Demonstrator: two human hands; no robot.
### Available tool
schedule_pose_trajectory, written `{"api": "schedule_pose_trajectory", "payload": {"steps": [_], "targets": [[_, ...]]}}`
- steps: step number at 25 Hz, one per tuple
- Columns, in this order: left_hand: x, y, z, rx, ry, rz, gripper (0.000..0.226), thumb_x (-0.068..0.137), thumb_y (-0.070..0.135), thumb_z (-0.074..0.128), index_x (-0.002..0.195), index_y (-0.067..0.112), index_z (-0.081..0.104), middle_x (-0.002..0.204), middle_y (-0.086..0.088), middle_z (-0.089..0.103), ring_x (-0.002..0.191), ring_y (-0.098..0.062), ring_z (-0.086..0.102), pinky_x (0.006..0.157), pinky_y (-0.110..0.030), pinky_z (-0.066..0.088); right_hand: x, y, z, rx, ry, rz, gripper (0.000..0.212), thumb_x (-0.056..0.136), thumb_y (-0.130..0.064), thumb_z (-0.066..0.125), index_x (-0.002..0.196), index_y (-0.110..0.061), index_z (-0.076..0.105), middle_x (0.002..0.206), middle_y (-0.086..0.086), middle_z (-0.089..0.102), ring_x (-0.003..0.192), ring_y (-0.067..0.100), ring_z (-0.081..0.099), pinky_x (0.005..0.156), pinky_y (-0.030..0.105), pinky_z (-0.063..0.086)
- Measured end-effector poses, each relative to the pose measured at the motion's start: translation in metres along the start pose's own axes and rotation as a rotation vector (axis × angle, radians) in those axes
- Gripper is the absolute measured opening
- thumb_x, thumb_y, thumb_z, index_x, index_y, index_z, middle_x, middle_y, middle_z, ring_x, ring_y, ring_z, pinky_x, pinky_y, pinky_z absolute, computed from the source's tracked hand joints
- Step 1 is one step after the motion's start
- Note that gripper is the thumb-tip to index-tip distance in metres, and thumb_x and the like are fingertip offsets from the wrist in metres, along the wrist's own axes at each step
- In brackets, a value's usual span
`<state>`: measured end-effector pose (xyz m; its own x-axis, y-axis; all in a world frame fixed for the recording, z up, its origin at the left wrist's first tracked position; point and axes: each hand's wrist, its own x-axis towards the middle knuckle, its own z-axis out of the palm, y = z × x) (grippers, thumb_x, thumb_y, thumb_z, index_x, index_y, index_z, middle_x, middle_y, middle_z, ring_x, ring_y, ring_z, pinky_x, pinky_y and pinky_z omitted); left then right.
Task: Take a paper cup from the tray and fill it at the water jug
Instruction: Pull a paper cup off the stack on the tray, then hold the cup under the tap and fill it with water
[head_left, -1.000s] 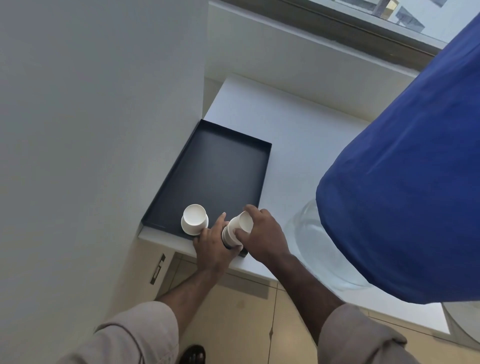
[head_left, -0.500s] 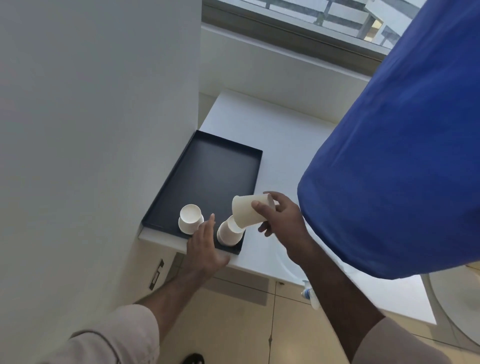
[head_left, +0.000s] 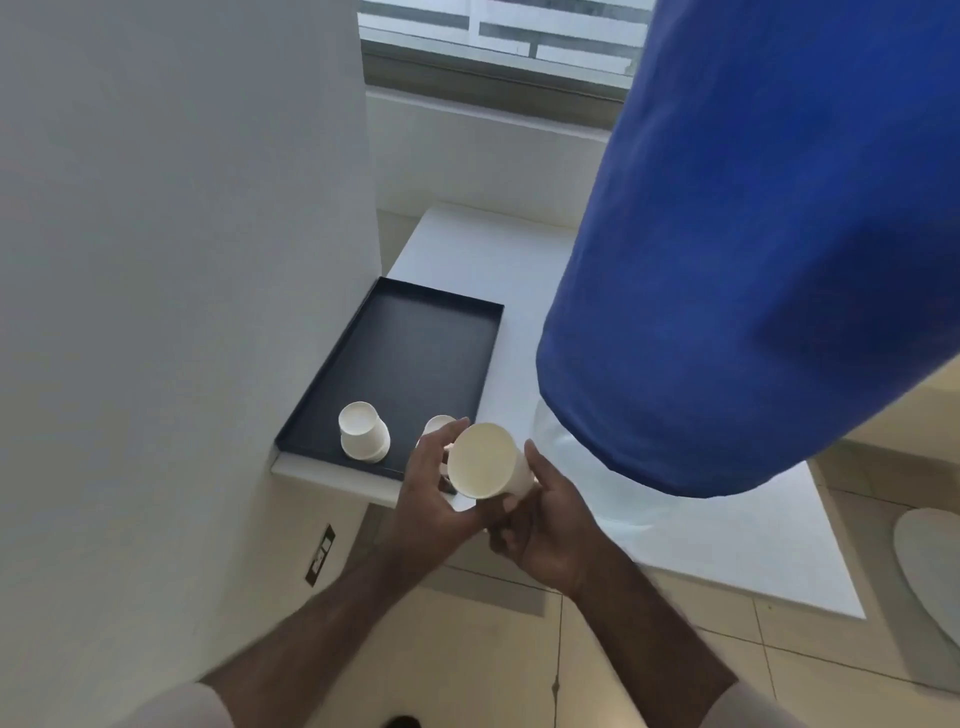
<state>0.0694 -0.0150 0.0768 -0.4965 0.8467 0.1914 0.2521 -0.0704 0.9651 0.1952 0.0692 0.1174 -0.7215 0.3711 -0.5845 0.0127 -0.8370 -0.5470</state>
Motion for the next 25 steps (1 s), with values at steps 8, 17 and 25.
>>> {"api": "schedule_pose_trajectory", "payload": {"steps": [8,17,25], "targets": [[-0.023,0.011,0.048,0.017,0.154,0.08,0.059,0.061,0.037,0.086,0.112,0.042,0.057,0.113,0.007,0.067,0.107,-0.023,0.064,0.092,-0.047,0.053,-0.027,0.021,-0.064,-0.05,0.118,-0.001,0.062,0.085,-0.068,0.046,0.099,-0.011,0.066,0.08,0.014,0.066,0.052,0.021,0.05,0.047,0.028,0.036],[-0.067,-0.061,0.092,0.193,0.168,-0.139,0.067,0.06,0.033,0.086,0.121,0.027,0.059,0.115,0.006,0.065,0.108,-0.022,0.061,0.095,-0.045,0.052,-0.06,0.01,-0.133,-0.967,0.768,-0.496,0.012,0.084,-0.021,0.065,0.089,-0.018,0.075,0.065,-0.005,0.068,0.056,0.01,0.06,0.057,0.022,0.044],[-0.091,-0.125,0.153,0.341,0.044,-0.347,0.068,0.057,0.022,0.082,0.118,0.035,0.056,0.107,0.013,0.066,0.1,-0.019,0.062,0.085,-0.038,0.054,-0.043,0.041,-0.169,-1.822,0.547,-0.468,0.039,0.08,-0.021,0.068,0.118,-0.021,0.06,0.11,-0.004,0.061,0.1,0.022,0.057,0.074,0.032,0.048]]}}
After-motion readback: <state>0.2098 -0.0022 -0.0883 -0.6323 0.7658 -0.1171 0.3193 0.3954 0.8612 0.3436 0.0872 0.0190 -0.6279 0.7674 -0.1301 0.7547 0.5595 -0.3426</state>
